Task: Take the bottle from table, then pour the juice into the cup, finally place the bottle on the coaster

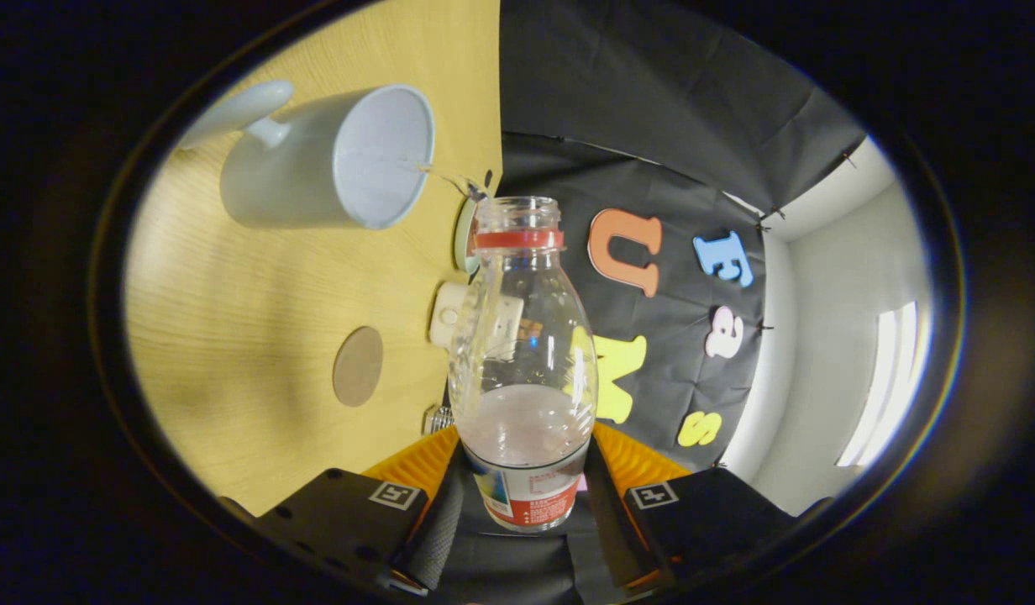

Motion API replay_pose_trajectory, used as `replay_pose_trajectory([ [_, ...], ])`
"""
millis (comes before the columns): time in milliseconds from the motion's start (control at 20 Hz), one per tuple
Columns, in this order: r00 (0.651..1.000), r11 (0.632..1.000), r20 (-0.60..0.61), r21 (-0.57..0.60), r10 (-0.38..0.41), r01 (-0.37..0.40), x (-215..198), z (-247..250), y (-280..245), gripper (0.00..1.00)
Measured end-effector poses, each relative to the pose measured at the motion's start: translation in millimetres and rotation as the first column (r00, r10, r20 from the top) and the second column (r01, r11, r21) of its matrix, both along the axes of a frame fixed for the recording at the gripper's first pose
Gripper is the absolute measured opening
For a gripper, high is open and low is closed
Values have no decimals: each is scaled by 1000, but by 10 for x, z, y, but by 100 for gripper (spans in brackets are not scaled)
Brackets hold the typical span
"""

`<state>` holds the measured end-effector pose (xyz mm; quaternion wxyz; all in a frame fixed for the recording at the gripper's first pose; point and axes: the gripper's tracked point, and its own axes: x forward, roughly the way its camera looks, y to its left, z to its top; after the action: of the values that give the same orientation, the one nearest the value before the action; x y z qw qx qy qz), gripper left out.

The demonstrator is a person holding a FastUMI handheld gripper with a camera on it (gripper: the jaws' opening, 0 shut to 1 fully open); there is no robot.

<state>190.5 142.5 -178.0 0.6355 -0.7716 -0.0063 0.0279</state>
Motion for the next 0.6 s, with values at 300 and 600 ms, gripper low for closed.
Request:
replay_pose_trajectory([
  [300, 1000, 1000, 6, -30, 5, -5, -30, 66, -3, 76],
  [600, 1000, 999, 16, -53, 10, -9, -17, 154, -9, 76],
])
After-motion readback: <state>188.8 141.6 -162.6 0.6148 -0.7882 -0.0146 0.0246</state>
